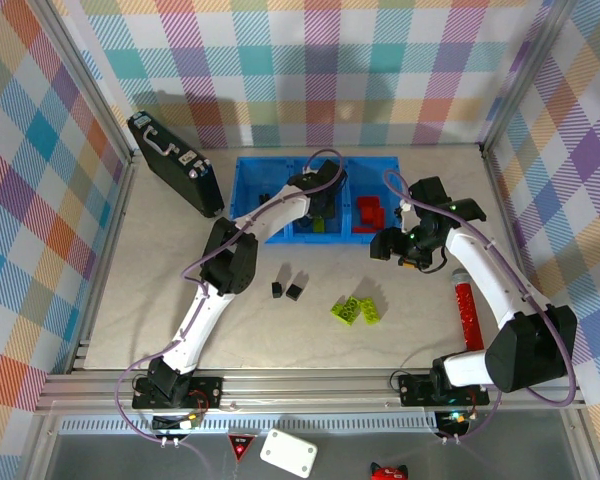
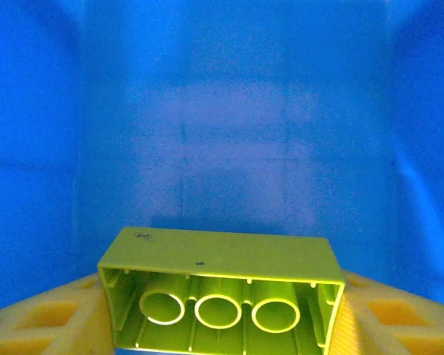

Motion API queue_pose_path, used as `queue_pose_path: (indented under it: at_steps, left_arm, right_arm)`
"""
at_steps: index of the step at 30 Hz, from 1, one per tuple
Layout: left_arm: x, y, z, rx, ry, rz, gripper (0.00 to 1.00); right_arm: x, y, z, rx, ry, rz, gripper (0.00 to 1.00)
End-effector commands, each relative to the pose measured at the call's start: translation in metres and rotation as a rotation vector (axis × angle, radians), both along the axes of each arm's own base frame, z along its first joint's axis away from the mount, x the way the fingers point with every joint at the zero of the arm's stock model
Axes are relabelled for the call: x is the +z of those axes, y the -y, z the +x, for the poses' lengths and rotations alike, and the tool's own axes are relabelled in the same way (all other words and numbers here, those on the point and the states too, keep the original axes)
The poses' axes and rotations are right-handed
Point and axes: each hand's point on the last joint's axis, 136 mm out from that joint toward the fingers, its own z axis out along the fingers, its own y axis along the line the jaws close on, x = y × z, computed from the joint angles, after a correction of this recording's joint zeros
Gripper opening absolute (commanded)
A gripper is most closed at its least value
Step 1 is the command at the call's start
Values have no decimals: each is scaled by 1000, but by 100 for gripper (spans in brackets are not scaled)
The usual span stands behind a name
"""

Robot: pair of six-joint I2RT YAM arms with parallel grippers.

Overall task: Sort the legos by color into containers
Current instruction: Place the lego in the container.

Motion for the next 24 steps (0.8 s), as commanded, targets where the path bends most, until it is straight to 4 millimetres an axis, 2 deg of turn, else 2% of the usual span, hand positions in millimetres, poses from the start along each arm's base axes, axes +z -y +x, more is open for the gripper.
queue_pose_path:
  at_steps: [1, 7, 14, 24]
  left_arm:
    - [2, 2, 4, 2, -1, -20, 48]
    - [6, 3, 3, -3, -1, -33, 53]
    - [22, 6, 1, -11, 11, -59, 61]
    - [35, 5, -5, -14, 18, -82, 65]
  right_arm:
    - [4, 2, -6, -6, -9, -8, 73]
    - [2, 2, -7, -13, -10, -5, 73]
    - [4, 2, -9, -16, -1, -1, 73]
    - [3, 3, -12, -17, 2, 5, 73]
